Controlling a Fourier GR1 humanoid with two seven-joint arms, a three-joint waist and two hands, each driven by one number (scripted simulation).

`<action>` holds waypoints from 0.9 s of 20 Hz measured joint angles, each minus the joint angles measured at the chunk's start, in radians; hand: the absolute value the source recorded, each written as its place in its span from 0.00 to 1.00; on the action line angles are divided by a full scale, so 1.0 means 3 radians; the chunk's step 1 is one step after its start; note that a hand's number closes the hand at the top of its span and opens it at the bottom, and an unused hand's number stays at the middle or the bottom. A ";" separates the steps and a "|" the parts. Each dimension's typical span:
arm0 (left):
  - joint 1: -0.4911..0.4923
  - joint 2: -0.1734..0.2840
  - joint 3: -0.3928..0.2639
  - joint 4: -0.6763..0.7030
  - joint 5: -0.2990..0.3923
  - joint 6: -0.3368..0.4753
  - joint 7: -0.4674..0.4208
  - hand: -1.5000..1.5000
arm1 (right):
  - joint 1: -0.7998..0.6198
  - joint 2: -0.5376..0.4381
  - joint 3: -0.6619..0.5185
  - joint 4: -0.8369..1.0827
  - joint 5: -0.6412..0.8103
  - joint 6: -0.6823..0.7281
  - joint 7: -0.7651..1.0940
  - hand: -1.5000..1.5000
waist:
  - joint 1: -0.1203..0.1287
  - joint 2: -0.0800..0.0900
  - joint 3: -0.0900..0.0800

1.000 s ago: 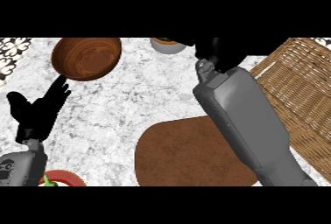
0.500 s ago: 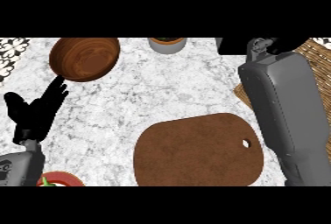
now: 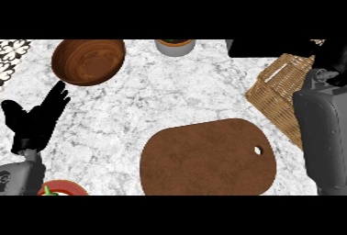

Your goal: Pick the cupcake from the cutting board and place it in the basket

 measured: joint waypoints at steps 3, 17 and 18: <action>-0.0022 -0.0009 -0.0006 -0.0025 -0.0012 0.0008 0.0018 0.50 | 0.0157 -0.0041 -0.0145 0.0014 -0.0137 -0.0141 -0.0143 1.00 | 0.0011 0.0005 0.0001; -0.0101 -0.0043 0.0009 0.0036 -0.0033 0.0003 0.0025 0.50 | 0.0677 -0.0154 -0.0627 0.0260 -0.0415 -0.0852 -0.0492 0.00 | 0.0024 0.0011 0.0000; -0.0128 -0.0037 0.0011 0.0036 -0.0033 0.0003 0.0058 0.50 | 0.0667 -0.0165 -0.0625 0.0299 -0.0456 -0.0887 -0.0542 0.00 | 0.0025 0.0011 0.0001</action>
